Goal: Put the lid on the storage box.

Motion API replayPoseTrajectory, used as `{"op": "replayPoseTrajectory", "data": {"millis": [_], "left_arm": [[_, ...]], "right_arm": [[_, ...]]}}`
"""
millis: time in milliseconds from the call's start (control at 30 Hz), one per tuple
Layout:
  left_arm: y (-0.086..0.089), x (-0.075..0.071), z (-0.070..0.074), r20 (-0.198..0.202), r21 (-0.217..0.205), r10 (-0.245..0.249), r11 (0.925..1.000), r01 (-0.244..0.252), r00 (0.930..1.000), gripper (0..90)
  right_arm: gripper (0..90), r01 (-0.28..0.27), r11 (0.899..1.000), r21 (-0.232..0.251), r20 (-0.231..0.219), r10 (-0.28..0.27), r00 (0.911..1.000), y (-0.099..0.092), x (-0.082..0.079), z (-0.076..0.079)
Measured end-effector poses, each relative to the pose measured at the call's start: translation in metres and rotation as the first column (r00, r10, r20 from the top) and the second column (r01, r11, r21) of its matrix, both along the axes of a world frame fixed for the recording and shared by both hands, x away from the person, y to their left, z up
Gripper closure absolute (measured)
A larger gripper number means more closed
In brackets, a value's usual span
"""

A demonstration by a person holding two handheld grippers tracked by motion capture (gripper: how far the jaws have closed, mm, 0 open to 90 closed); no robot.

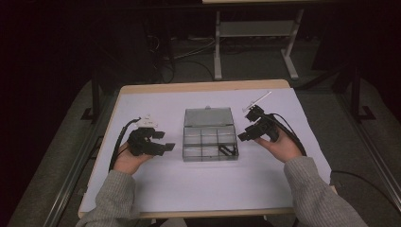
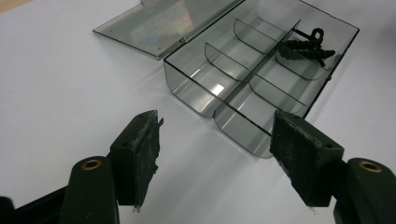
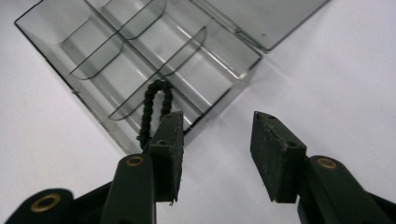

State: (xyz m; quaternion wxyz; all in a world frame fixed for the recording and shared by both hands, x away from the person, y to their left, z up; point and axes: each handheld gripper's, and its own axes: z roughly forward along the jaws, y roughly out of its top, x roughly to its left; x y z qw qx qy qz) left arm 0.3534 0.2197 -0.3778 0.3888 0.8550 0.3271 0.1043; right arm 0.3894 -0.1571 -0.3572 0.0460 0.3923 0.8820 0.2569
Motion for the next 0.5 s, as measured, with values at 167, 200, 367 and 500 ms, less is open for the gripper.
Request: {"op": "replayPoseTrajectory", "data": {"millis": [167,200,367,500], "left_arm": [[-0.006,0.007,0.002,-0.016,0.007,-0.003,1.0,0.003,0.9999,30.6],[-0.008,0.008,0.001,-0.025,0.003,-0.002,1.0,0.002,0.9997,30.3],[-0.014,0.014,0.004,-0.029,0.001,-0.009,1.0,0.009,0.9995,29.4],[-0.016,0.02,0.006,-0.038,0.004,-0.008,1.0,0.008,0.9992,28.7]], "right_arm": [[46.9,0.022,1.0,0.006,-0.003,-0.022,0.9997,-0.007,0.005,0.006],[46.8,0.022,1.0,0.011,-0.001,-0.022,0.9998,-0.008,0.006,0.007],[44.5,0.031,0.999,0.03,-0.008,-0.03,0.9995,-0.012,0.013,0.012],[40.5,0.032,0.999,0.031,-0.013,-0.032,0.9994,-0.012,0.02,0.016]]}}
